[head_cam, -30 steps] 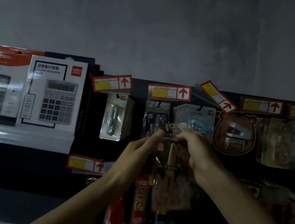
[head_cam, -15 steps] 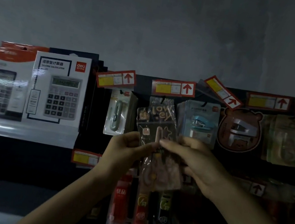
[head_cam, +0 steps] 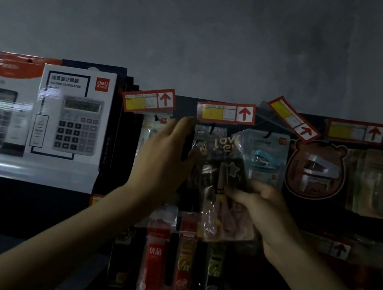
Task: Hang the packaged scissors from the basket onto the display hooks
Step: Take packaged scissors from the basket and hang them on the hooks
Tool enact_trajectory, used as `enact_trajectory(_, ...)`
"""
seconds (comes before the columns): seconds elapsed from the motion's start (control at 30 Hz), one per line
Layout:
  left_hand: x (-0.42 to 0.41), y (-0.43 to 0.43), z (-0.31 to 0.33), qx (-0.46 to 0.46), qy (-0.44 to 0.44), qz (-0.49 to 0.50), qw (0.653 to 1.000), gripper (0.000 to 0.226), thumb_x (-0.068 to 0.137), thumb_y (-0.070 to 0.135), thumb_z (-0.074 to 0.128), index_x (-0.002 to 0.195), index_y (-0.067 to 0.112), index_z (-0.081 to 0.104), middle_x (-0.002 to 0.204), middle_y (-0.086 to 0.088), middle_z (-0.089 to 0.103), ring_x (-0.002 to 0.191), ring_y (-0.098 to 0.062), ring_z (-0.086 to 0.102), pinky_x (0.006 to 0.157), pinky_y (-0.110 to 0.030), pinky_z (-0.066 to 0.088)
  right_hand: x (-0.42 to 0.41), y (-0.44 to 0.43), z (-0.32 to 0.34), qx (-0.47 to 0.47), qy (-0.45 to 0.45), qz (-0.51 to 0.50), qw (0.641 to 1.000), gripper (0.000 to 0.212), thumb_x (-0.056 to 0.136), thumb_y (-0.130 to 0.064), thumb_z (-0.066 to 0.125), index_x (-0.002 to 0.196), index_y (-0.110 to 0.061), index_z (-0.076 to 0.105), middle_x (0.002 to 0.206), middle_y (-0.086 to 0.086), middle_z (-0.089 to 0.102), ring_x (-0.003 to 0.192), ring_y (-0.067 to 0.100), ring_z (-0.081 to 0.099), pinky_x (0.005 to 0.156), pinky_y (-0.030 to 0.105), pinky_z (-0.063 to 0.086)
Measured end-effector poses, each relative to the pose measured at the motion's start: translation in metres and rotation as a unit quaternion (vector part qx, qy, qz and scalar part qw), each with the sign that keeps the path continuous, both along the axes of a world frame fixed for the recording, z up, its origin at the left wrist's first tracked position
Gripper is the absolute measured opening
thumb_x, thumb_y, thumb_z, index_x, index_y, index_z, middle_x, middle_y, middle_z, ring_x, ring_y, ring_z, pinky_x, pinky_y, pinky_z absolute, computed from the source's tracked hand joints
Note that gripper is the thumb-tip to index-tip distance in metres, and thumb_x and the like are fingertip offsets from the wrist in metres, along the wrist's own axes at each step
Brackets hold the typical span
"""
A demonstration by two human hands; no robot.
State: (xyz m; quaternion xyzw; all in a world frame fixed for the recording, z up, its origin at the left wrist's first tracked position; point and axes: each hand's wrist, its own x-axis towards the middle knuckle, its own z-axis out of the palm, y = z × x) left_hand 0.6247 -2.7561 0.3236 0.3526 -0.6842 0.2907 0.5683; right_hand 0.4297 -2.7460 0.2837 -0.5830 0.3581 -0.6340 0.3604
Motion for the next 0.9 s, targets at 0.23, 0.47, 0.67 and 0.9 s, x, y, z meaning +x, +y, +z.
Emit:
enact_trajectory(0.23, 0.003, -0.032, 0.044, -0.143, -0.164, 0.217, 0.952, 0.068, 0.088, 0.032, 0.076, 0.147, 0.018, 0.045, 0.146, -0.012, 0.046, 0.124, -0.029, 0.053, 0.096, -0.041, 0.051, 0.002, -0.002, 0.006, -0.019, -0.006, 0.004, 1.000, 0.011, 0.093, -0.013, 0.070, 0.104, -0.010, 0.072, 0.082, 0.010, 0.078, 0.067, 0.027, 0.075, 0.052, 0.033, 0.056)
enact_trajectory(0.47, 0.005, -0.031, 0.063, -0.146, -0.167, 0.174, 0.959, 0.055, 0.086, 0.021, 0.078, 0.137, 0.015, 0.059, 0.131, -0.011, 0.059, 0.111, -0.029, 0.060, 0.092, -0.043, 0.050, 0.004, -0.009, 0.007, -0.026, -0.011, 0.005, 1.000, 0.015, 0.093, -0.019, 0.071, 0.108, -0.014, 0.072, 0.089, 0.008, 0.079, 0.078, 0.028, 0.078, 0.063, 0.048, 0.062)
enact_trajectory(0.67, 0.000, -0.024, 0.084, -0.067, -0.002, 0.019, 0.998, 0.016, 0.102, 0.026, 0.059, 0.114, 0.019, 0.067, 0.104, 0.003, 0.073, 0.083, -0.013, 0.068, 0.067, -0.029, 0.056, 0.008, -0.014, 0.014, -0.057, -0.015, -0.019, 0.998, 0.013, 0.091, -0.027, 0.075, 0.100, -0.018, 0.075, 0.091, 0.007, 0.079, 0.087, 0.027, 0.077, 0.081, 0.047, 0.062)
enact_trajectory(0.9, 0.001, -0.024, 0.099, 0.010, 0.063, -0.032, 0.997, 0.018, 0.098, 0.036, 0.064, 0.109, 0.022, 0.067, 0.095, 0.005, 0.074, 0.080, -0.009, 0.068, 0.065, -0.034, 0.059, 0.020, -0.021, 0.031, -0.067, -0.016, -0.009, 0.998, 0.012, 0.090, -0.026, 0.075, 0.101, -0.020, 0.076, 0.090, 0.000, 0.080, 0.079, 0.015, 0.077, 0.067, 0.033, 0.061)
